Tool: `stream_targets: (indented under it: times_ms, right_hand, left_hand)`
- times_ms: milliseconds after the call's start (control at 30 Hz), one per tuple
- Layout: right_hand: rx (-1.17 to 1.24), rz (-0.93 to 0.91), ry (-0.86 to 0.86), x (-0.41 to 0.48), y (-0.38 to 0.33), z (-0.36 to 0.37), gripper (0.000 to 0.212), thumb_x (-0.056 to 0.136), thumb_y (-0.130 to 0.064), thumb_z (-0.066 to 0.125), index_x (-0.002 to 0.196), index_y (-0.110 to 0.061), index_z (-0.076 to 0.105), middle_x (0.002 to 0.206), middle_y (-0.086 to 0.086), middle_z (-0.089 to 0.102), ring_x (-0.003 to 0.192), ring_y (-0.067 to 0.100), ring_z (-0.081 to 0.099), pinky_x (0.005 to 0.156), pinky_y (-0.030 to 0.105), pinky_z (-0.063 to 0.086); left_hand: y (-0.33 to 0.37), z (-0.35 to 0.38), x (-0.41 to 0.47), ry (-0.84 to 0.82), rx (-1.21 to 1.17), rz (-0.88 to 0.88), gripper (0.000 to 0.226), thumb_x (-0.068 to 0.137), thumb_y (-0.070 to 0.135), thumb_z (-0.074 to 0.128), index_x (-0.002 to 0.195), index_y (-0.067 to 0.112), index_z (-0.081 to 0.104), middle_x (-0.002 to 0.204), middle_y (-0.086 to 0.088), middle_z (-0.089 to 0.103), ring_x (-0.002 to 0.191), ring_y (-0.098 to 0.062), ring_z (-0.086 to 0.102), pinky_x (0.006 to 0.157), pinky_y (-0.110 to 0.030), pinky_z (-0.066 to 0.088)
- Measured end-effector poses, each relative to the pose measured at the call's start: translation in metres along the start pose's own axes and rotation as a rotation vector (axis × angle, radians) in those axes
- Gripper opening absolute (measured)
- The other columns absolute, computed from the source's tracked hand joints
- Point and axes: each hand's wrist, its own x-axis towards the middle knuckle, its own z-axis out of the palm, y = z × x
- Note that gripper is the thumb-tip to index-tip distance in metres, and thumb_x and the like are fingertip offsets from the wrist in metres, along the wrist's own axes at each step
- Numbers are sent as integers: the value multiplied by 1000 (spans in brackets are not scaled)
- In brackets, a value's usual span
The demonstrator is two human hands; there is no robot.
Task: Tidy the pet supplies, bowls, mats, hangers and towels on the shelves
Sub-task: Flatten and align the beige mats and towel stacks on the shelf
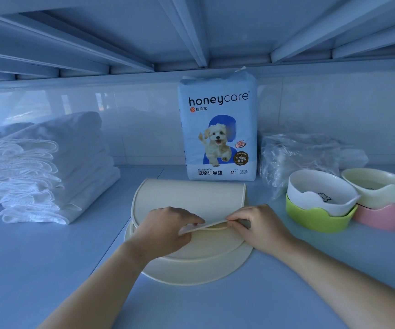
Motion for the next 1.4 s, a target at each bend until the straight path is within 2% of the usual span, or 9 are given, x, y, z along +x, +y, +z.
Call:
stream_targets:
  times_ms: [100,267,533,733,867,1000,1133,1267,1400]
  right_hand:
    - [11,49,49,0,3,-2,9,78,-17,70,84,-20,76,85,-9,74,79,3,67,75,19,51]
    - [14,104,60,1,5,-3,9,78,-17,72,85,-20,77,86,-10,74,80,2,68,77,21,52]
    - [56,132,54,0,7,-6,10,79,-17,71,86,-20,77,81,-7,74,76,9,69,76,31,54]
    - [27,28,72,-1,3,-7,8,77,-13,72,83,-16,76,87,-7,74,87,-2,63,75,10,46]
    - [19,-12,84,-3,-1,-6,10,76,-17,73,85,-16,76,91,-9,74,86,-1,66,80,14,49]
    - [-34,-18,118,-2,-4,-5,25,73,-23,77,97,-16,74,101,-8,72,93,6,66,84,19,49]
    - [-88,-76,212,1,-13,-6,25,67,-20,82,89,-14,73,92,-5,71,82,14,67,71,27,53]
    - [-116,-50,239,3,-13,-6,16,71,-24,80,73,-13,69,75,-6,67,66,16,62,57,27,48]
    - [-130,-29,205,3,-8,-5,7,78,-21,73,77,-15,69,76,-6,68,70,17,63,59,28,48]
  left_hand:
    - [1,3,0,-12,-20,-15,53,79,16,49,123,46,52,120,21,58,107,-5,53,77,-19,41]
    - [-4,5,0,45,-33,-26,51,81,18,56,126,41,51,122,19,54,109,-5,52,77,-19,41]
    - [4,-1,-5,359,-82,-18,30,79,16,72,108,22,69,86,8,72,73,-20,68,61,-31,54]
    - [4,-3,-7,359,-82,-50,20,88,28,58,102,22,71,93,5,73,81,-24,68,65,-31,54]
    - [5,-5,-7,364,-87,-46,35,86,35,42,101,21,71,87,3,73,77,-27,67,62,-34,54]
    - [10,-9,-7,444,3,1,25,86,26,50,95,19,72,75,5,72,60,-25,65,46,-30,51]
    - [13,-14,-8,483,25,25,20,84,22,54,93,19,71,74,9,70,53,-19,62,40,-23,43]
    - [18,-15,-8,428,35,84,14,76,21,61,85,22,72,75,13,69,58,-13,64,41,-18,44]
    - [16,-13,-7,286,4,71,21,73,24,71,94,29,72,92,15,69,78,-10,66,56,-17,46]
